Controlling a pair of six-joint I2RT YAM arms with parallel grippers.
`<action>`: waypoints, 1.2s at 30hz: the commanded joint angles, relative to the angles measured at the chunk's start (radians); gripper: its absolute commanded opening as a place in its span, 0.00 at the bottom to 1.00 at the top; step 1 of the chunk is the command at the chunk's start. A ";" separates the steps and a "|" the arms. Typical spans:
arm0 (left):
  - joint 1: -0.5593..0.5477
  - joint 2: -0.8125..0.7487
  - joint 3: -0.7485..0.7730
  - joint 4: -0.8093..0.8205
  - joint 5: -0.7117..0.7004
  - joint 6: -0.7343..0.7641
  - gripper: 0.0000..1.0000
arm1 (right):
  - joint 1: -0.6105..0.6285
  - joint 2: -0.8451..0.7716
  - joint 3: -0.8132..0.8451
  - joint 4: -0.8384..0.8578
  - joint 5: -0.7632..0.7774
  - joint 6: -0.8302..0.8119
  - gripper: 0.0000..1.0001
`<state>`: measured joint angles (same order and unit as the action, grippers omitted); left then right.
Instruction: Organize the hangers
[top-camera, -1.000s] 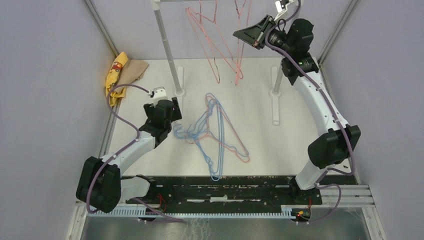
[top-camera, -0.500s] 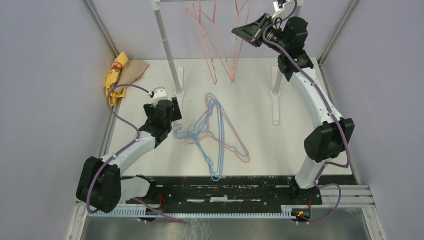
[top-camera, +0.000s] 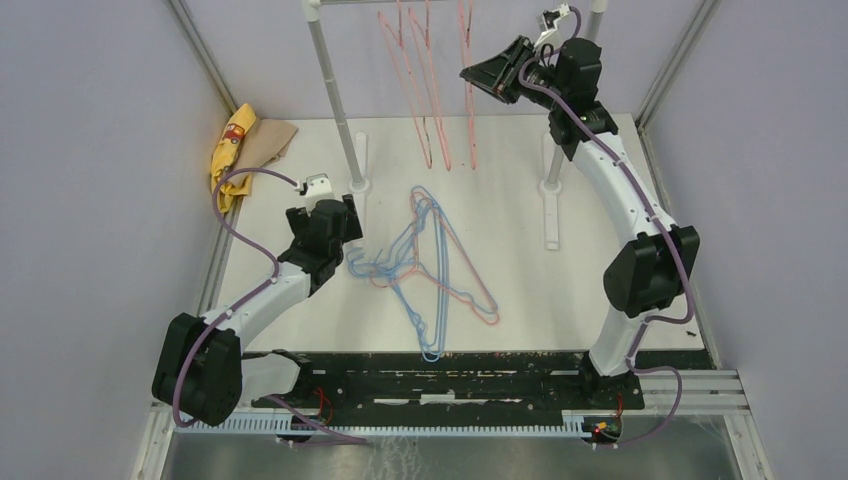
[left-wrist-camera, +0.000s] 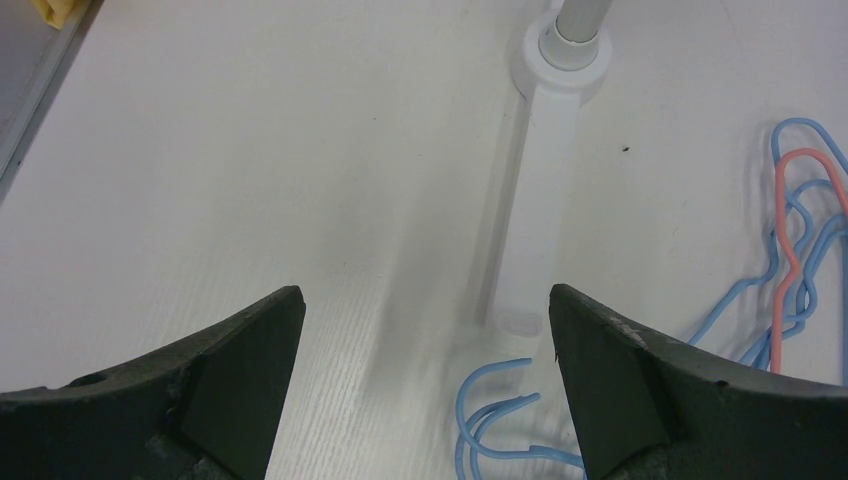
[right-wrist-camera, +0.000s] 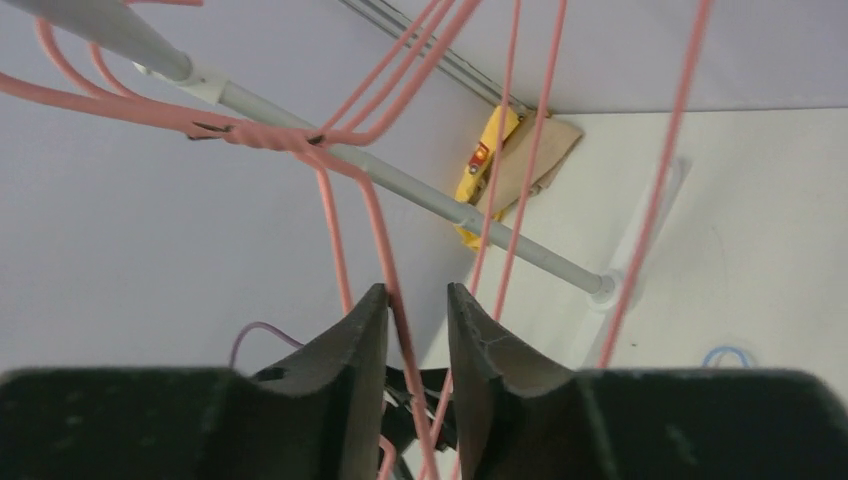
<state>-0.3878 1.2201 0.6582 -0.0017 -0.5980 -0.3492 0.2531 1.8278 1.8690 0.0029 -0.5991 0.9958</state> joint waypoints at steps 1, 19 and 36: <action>-0.002 -0.024 0.008 0.022 -0.028 0.052 0.99 | -0.006 -0.090 -0.060 -0.010 0.018 -0.092 0.46; 0.000 0.024 -0.007 0.041 -0.030 0.049 0.99 | 0.050 -0.690 -0.821 -0.315 0.417 -0.548 0.89; -0.002 0.048 0.015 0.039 0.052 0.021 0.99 | 0.555 -0.428 -0.952 -0.266 0.623 -0.701 0.68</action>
<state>-0.3878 1.2663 0.6537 0.0021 -0.5541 -0.3496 0.7223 1.2949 0.8753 -0.3363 -0.0166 0.3485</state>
